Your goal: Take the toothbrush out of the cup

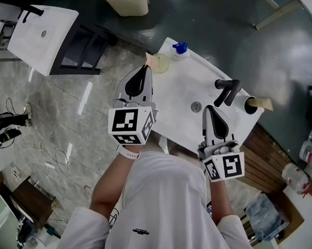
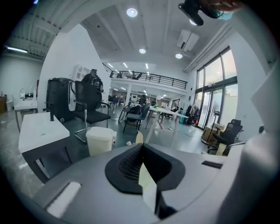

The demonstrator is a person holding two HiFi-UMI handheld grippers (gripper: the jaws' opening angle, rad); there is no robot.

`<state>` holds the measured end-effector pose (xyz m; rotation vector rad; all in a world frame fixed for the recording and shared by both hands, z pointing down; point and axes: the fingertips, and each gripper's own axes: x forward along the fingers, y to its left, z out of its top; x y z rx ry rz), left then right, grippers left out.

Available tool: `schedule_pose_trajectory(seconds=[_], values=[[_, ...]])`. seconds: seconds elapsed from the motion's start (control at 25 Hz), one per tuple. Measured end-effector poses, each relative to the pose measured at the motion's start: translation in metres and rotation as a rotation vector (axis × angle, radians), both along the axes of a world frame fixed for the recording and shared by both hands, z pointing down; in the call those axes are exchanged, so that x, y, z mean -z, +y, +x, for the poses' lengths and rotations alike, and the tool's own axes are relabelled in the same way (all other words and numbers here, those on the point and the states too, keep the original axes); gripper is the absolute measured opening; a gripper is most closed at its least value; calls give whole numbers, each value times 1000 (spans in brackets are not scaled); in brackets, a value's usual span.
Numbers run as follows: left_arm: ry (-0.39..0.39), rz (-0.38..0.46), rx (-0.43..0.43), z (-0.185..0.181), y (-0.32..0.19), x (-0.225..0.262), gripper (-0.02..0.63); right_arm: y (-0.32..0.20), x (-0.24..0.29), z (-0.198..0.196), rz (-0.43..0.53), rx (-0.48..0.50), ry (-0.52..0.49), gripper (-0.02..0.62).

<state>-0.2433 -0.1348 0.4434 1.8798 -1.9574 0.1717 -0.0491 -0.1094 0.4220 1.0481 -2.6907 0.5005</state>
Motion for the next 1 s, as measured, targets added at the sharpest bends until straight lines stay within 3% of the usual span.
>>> schedule_pose_trajectory(seconds=[0.56, 1.0], values=[[-4, 122, -115, 50, 42, 84, 6, 24, 46, 37, 108, -57, -22, 6], [6, 110, -222, 86, 88, 97, 6, 47, 63, 78, 156, -149, -12, 6]])
